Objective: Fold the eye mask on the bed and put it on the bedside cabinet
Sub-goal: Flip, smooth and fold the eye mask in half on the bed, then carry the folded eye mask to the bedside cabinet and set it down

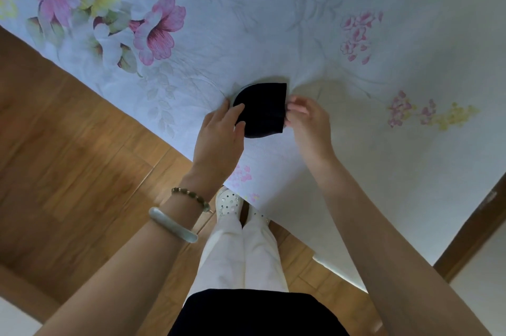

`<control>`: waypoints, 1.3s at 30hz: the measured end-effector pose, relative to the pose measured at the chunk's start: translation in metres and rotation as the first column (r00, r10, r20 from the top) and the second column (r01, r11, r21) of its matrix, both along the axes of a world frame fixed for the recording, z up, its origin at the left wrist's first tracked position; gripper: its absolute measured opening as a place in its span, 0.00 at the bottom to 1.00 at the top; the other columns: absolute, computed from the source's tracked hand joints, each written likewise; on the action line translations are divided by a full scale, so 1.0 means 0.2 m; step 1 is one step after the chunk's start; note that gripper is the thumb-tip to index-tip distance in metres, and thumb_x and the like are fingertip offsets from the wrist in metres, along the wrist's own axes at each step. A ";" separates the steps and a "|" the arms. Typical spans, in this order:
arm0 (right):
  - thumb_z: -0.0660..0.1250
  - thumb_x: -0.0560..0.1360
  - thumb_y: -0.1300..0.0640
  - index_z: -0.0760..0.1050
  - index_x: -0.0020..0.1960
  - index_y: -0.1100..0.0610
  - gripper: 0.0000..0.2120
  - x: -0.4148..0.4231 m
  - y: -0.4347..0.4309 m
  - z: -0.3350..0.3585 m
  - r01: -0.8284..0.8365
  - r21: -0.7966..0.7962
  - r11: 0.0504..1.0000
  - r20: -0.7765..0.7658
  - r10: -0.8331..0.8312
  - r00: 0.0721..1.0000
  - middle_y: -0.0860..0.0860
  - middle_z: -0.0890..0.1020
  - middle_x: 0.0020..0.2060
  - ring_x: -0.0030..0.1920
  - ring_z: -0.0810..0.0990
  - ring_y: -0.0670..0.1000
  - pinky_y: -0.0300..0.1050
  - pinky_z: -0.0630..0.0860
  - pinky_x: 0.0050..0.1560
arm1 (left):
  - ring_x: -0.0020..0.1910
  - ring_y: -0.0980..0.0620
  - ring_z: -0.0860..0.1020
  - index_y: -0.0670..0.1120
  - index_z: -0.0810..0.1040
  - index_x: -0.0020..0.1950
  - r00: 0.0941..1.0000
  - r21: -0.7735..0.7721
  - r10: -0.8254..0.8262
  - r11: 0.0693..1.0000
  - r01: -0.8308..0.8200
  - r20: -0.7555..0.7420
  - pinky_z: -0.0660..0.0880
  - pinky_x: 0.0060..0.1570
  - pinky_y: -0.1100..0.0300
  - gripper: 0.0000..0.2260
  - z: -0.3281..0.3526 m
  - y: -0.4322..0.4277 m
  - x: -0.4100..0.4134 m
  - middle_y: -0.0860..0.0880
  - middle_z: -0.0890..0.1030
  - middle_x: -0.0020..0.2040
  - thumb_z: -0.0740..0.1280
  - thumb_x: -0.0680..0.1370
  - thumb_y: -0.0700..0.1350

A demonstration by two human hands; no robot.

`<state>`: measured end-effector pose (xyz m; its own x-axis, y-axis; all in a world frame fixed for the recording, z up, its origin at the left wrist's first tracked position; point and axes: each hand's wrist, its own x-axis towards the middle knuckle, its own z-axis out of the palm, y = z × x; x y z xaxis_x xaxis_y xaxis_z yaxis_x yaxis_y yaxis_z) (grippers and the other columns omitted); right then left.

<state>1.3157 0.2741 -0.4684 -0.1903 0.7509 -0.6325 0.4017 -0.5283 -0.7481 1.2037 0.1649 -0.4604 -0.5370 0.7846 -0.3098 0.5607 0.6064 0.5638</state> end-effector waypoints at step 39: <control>0.66 0.72 0.72 0.76 0.56 0.58 0.16 0.72 -0.48 2.04 0.380 -0.204 0.902 -0.555 -0.427 0.714 0.57 0.85 0.41 0.43 0.85 0.52 0.41 0.81 0.44 | 0.47 0.48 0.84 0.45 0.81 0.54 0.423 0.084 -0.015 0.986 -0.144 0.906 0.79 0.42 0.61 0.08 1.92 -0.12 0.35 0.46 0.86 0.47 0.69 0.76 0.39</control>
<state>1.4591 0.1786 -0.0606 -0.2217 0.7999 -0.5577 -0.3533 -0.5990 -0.7187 1.2744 0.1407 -0.0774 -0.0633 0.8330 -0.5496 -0.3541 0.4961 0.7928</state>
